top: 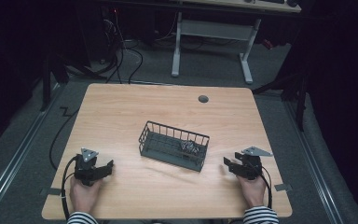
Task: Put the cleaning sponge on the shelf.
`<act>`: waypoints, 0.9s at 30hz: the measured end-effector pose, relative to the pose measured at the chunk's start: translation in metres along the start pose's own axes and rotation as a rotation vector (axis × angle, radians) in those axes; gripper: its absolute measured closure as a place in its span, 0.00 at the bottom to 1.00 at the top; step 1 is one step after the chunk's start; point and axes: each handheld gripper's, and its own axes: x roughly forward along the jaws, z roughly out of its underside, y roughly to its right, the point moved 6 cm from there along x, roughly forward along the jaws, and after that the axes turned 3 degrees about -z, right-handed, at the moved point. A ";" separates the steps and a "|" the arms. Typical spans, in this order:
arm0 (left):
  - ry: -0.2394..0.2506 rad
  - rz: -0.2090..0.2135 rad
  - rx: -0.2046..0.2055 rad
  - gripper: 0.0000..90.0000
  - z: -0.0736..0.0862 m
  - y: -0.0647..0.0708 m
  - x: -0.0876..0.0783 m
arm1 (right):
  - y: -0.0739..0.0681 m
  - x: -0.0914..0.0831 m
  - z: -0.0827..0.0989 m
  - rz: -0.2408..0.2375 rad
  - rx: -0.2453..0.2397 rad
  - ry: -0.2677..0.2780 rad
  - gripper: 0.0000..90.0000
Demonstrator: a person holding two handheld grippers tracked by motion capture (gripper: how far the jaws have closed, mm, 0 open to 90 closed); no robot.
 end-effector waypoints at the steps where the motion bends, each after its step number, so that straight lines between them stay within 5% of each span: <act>1: 0.000 0.000 0.000 0.23 0.000 0.000 0.000 | -0.001 0.001 0.000 0.002 -0.007 -0.005 0.45; 18: -0.001 0.000 0.000 0.23 0.000 0.000 0.000 | -0.005 0.011 0.001 0.014 -0.021 -0.048 0.42; 27: -0.001 -0.002 0.001 0.23 0.000 0.000 0.000 | -0.006 0.014 0.002 0.063 -0.079 -0.057 0.40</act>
